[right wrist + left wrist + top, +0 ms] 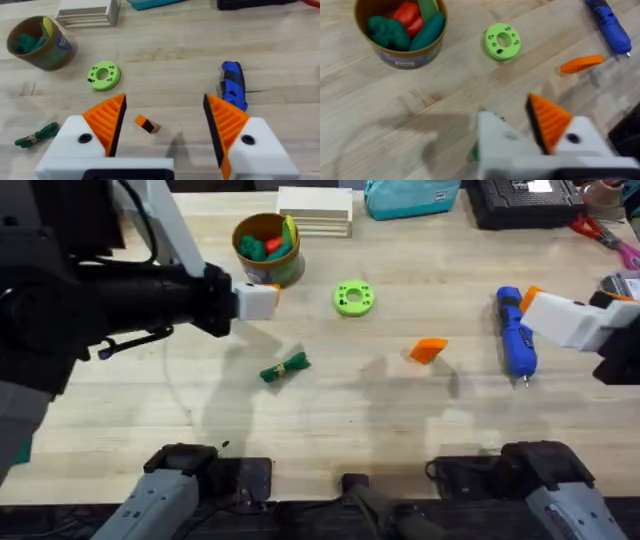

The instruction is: Pick up the gripper from the table and insert it into the empty holder that is missing its gripper. Then pick up a screw, insert it into the mounting hole, and use the screwdriver to tighten it. Finally, clean up the table by picking up the vegetable and placing it into the bucket.

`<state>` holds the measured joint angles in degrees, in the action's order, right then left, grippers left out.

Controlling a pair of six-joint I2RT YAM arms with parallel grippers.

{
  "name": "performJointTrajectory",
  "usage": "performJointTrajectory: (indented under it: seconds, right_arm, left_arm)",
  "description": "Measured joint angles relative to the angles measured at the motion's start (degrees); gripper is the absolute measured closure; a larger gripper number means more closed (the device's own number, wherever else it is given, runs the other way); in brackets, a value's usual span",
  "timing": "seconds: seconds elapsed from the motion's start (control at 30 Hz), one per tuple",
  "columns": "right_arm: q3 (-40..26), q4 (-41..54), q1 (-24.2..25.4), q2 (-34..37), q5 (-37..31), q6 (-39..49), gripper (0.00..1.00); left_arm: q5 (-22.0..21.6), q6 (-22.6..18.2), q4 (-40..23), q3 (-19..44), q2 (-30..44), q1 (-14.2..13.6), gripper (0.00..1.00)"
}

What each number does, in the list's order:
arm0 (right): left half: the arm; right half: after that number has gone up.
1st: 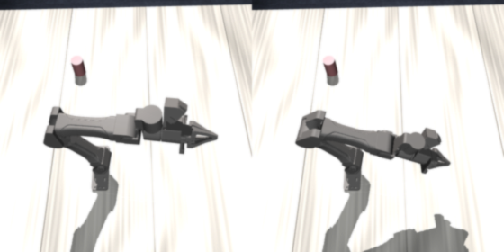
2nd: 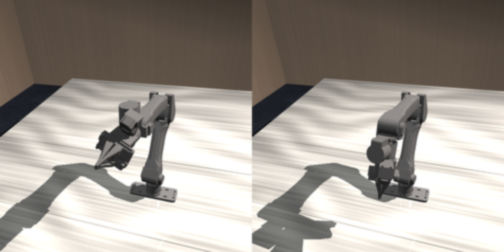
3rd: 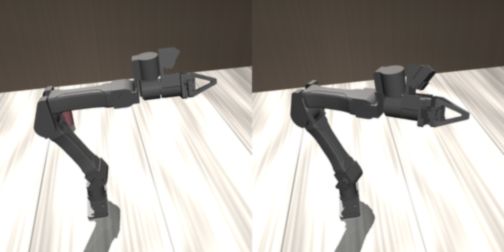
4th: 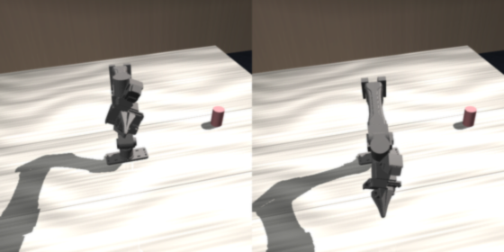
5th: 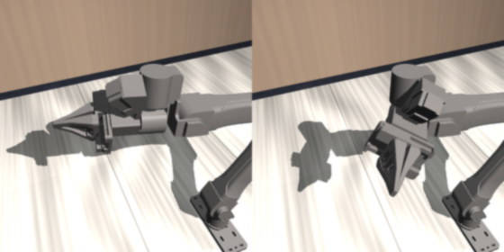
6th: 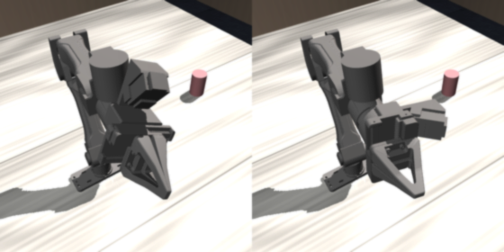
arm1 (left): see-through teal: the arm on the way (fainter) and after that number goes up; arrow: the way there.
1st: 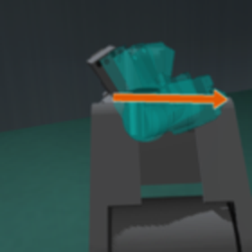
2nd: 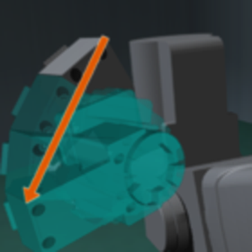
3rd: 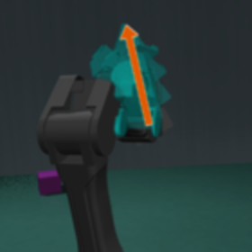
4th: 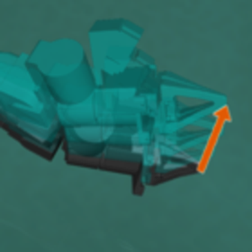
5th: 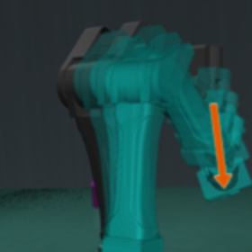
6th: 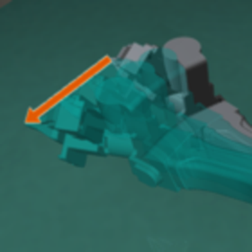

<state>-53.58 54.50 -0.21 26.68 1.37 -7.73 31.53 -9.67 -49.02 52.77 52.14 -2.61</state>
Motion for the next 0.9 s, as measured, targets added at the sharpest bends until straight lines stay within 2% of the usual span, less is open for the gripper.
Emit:
performJointTrajectory:
  seconds: [0.03,0.07,0.1,0.27,0.3,0.47,0.67,0.77,0.83,0.9]
  right_arm:
    - [-0.02,0.01,0.0,0.0,-0.01,0.0,0.105]
    - [-0.02,0.0,0.0,0.0,0.0,0.0,0.105]
    - [-0.02,0.0,0.0,0.0,-0.02,0.0,0.105]
    - [-0.02,0.02,0.0,0.0,-0.01,0.0,0.105]
    - [-0.02,0.02,0.0,0.0,-0.02,0.0,0.105]
    - [-0.02,0.02,0.0,0.0,0.0,0.0,0.105]
    - [-0.02,0.02,0.0,0.0,0.0,0.0,0.104]
    - [-0.02,0.02,0.0,0.0,0.0,0.0,0.105]
    - [-0.02,0.02,0.0,0.0,0.0,0.0,0.105]
    - [-0.02,0.02,0.0,0.0,0.0,0.0,0.105]
  left_arm:
    - [0.36,-0.02,-0.13,0.0,0.13,-0.37,0.874]
    - [0.42,-0.38,0.07,0.0,0.19,-0.81,0.963]
    - [0.37,-0.56,0.43,0.0,0.2,-1.13,0.855]
    - [0.37,-0.41,1.74,0.0,0.22,-2.52,0.071]
    - [0.39,-0.46,2.36,0.0,0.22,-2.56,0.032]
    - [1.67,-0.44,8.45,0.0,0.2,-2.63,0.014]
    - [2.38,-0.41,3.15,0.0,0.26,-2.63,0.014]
    - [3.3,-0.43,3.87,0.0,0.41,-3.03,0.014]
    - [4.26,-1.08,5.48,-0.2,0.68,-3.78,0.014]
    - [5.26,-2.03,10.19,-1.19,1.07,-5.35,0.014]
